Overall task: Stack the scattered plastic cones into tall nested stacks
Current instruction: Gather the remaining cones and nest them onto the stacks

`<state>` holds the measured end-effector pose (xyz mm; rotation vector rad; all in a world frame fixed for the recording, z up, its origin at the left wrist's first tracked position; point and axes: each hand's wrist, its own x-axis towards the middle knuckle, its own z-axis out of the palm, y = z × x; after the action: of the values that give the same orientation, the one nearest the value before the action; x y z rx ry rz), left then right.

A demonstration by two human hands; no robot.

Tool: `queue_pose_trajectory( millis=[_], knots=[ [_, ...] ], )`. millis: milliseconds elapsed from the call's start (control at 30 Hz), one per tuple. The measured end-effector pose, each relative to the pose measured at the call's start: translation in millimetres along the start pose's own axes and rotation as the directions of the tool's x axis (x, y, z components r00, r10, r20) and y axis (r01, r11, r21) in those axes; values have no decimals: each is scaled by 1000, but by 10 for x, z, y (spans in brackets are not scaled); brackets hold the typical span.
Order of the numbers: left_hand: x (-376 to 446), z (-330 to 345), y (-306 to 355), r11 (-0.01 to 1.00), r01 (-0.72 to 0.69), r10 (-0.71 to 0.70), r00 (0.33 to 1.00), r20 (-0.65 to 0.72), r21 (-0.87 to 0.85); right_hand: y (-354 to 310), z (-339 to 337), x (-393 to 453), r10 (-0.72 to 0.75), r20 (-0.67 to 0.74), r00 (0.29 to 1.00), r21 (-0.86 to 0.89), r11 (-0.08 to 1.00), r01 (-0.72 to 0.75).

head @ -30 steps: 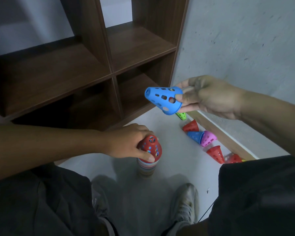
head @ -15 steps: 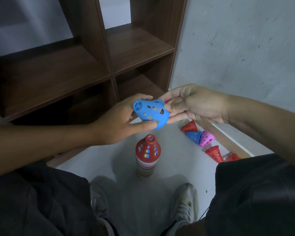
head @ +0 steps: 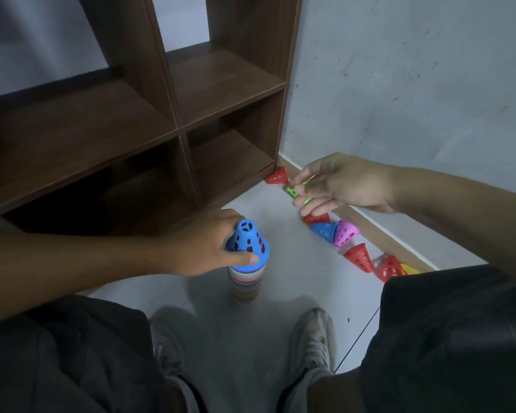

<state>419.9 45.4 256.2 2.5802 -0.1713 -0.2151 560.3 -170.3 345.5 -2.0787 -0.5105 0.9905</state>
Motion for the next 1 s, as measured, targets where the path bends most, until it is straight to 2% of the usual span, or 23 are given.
queue_pose_trajectory(
  millis=[300, 400, 467, 600, 833, 1000],
  knots=[
    [-2, -11, 212, 990, 25, -21, 999, -25, 140, 270, -31, -526, 69, -98, 993, -94, 992, -78],
    [2, -41, 408, 982, -22, 42, 994, -106, 187, 379, -75, -703, 64, -140, 988, -136, 987, -83],
    [5, -18, 556, 960, -94, 132, 983, -129, 264, 469, -82, -834, 61, -177, 982, -155, 984, -89],
    [25, 110, 821, 911, -217, 256, 964, -68, 352, 652, -83, -1115, 67, -225, 972, -212, 970, -116],
    [294, 502, 1399, 878, -391, 397, 917, 37, 276, 992, -376, -1695, 137, -319, 938, -304, 922, -238],
    [616, 904, 1778, 854, -478, 469, 878, 92, 206, 1497, -659, -2031, 233, -394, 889, -277, 892, -357]
  ],
)
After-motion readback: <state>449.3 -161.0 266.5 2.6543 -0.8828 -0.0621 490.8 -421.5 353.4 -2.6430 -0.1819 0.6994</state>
